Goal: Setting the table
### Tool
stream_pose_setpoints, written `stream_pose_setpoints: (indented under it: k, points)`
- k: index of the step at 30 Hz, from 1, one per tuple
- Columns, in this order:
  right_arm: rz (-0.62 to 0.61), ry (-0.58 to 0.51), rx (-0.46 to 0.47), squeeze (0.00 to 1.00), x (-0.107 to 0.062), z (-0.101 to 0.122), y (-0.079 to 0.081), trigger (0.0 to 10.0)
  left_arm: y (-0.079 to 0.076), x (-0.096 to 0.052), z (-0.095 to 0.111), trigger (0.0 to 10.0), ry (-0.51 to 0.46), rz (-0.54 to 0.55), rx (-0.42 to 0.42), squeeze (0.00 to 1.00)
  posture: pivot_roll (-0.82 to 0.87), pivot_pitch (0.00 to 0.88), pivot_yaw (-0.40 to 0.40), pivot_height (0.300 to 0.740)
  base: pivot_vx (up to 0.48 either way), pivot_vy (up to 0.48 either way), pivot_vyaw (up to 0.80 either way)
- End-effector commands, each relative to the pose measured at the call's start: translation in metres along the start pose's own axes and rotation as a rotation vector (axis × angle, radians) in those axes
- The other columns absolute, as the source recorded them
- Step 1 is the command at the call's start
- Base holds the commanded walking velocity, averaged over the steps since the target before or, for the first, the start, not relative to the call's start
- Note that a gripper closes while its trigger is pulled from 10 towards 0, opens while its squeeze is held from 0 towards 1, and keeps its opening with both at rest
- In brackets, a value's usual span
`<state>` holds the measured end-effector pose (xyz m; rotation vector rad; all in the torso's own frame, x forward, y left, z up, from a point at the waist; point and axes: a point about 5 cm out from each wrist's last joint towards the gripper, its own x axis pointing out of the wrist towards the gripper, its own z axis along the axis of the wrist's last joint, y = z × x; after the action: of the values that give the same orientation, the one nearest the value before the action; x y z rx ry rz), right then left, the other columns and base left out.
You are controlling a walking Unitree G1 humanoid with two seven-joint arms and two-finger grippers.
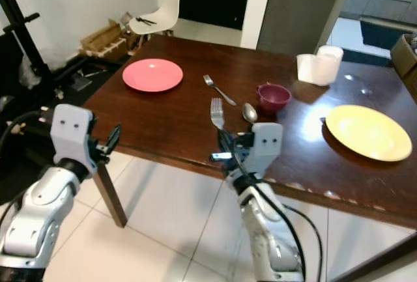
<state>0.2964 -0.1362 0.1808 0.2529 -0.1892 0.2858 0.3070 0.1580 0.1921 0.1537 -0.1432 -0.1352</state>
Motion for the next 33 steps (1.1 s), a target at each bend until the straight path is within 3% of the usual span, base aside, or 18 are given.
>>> stream_pose_setpoints:
  k: [1,33]
  points:
    - [0.015,0.012,0.012,0.0,-0.0014,-0.0026,0.0031,10.0,-0.0008,-0.0013,-0.0051,10.0,0.023,0.002,0.005,0.0,-0.09,0.0,0.05,0.74,0.0,0.0,0.69]
    - [0.057,0.022,-0.002,0.0,-0.0011,-0.0053,0.0093,10.0,0.0003,-0.003,-0.0096,10.0,0.039,0.005,0.019,0.0,-0.08,0.0,0.049,0.74,0.0,0.0,0.69]
